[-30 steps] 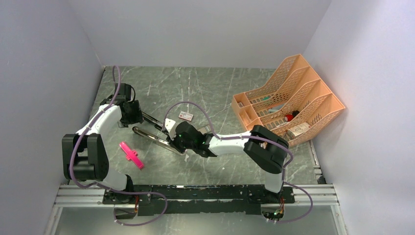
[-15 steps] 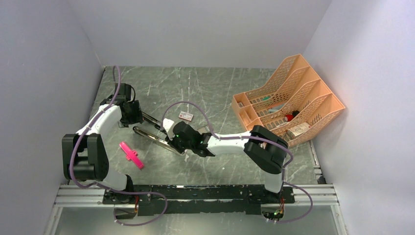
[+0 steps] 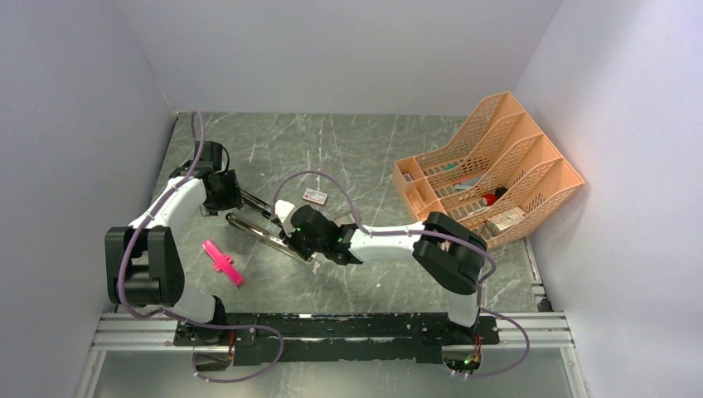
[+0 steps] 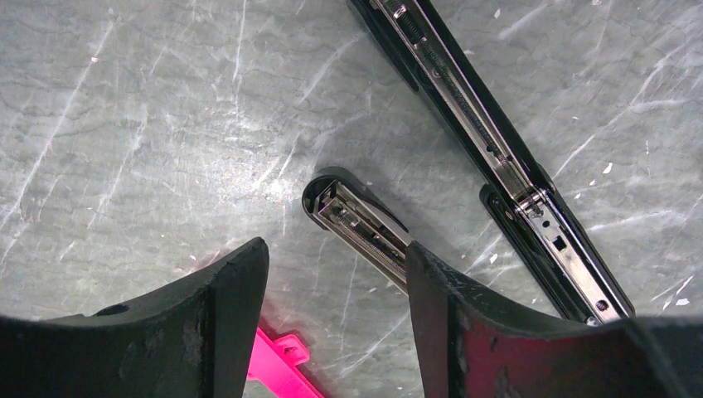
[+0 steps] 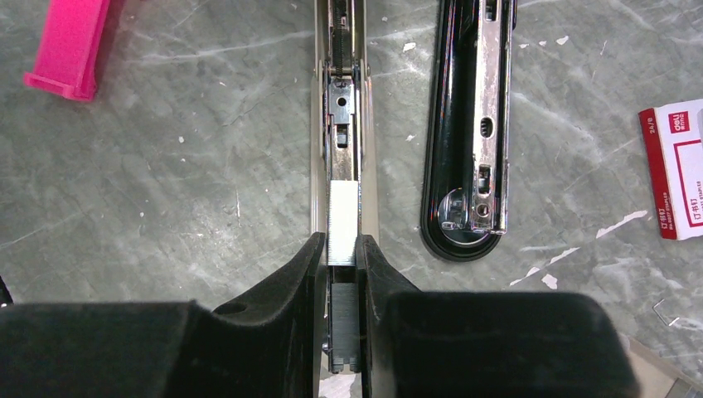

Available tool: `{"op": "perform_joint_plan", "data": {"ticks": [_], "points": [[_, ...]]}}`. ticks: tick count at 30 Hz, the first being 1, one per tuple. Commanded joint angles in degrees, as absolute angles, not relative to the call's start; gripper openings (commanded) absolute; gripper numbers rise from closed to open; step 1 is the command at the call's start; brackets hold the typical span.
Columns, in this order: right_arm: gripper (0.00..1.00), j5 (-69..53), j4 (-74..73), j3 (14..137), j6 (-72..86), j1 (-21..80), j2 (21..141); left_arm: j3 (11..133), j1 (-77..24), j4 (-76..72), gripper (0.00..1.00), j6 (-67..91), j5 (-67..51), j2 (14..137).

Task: Load the staples into the stapler
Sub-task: Install the staple into the stapler.

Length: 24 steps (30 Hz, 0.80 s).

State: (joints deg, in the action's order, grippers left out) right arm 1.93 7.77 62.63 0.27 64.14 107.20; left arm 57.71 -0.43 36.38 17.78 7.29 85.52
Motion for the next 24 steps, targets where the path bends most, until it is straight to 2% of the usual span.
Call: {"op": "perform_joint_plan", "data": {"ticks": [1, 13, 24], "points": [[0.13, 1.05, 6.15, 63.63, 1.23, 64.17, 108.52, 59.33, 0.0, 36.72, 0.66, 17.19, 6.16, 85.83], [0.07, 0.95, 3.0, 64.89, 1.54, 64.17, 108.32, 59.33, 0.02, 36.64, 0.66, 17.13, 6.15, 85.89], [0.22, 0.75, 1.65, 66.09, 1.93, 64.07, 109.37, 59.33, 0.0, 36.65, 0.66, 17.12, 6.13, 85.89]]}}
